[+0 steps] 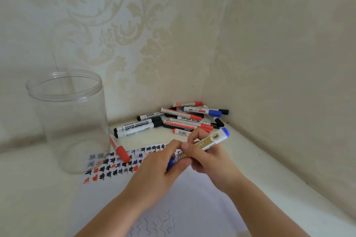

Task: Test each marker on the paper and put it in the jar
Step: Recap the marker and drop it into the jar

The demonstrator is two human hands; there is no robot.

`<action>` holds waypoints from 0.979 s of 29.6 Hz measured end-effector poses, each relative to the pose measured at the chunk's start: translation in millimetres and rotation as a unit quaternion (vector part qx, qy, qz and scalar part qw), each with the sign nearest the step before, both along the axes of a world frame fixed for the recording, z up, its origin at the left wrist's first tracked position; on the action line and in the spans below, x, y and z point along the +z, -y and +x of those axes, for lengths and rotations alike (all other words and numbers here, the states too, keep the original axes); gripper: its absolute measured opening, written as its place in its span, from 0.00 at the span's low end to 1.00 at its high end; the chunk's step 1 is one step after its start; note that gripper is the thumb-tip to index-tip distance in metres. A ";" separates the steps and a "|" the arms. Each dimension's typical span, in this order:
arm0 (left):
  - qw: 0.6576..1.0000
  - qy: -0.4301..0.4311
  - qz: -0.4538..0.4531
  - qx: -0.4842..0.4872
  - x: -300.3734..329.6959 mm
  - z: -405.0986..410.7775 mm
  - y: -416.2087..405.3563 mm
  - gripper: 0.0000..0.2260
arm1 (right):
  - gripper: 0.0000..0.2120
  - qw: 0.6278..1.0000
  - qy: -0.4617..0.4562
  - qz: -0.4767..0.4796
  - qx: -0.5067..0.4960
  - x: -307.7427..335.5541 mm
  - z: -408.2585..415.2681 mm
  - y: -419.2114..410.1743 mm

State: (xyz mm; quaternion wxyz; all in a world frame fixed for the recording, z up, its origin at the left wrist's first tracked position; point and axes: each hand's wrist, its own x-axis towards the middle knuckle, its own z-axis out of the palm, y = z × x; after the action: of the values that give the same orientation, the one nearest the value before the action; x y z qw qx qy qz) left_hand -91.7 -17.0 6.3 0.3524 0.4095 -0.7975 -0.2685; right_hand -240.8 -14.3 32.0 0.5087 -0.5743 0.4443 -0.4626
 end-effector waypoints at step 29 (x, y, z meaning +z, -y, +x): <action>0.998 0.049 0.040 0.029 -31.3 7.0 15.1 0.18 | 0.08 0.954 -0.171 0.002 -0.248 -43.3 -49.2 40.6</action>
State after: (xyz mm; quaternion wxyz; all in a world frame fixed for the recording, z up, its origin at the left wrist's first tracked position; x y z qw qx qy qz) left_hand -84.6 -32.1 -25.0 0.3045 0.4588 -0.7901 -0.2693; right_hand -290.0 -54.9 -11.3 0.2954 -0.5159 0.6538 -0.4682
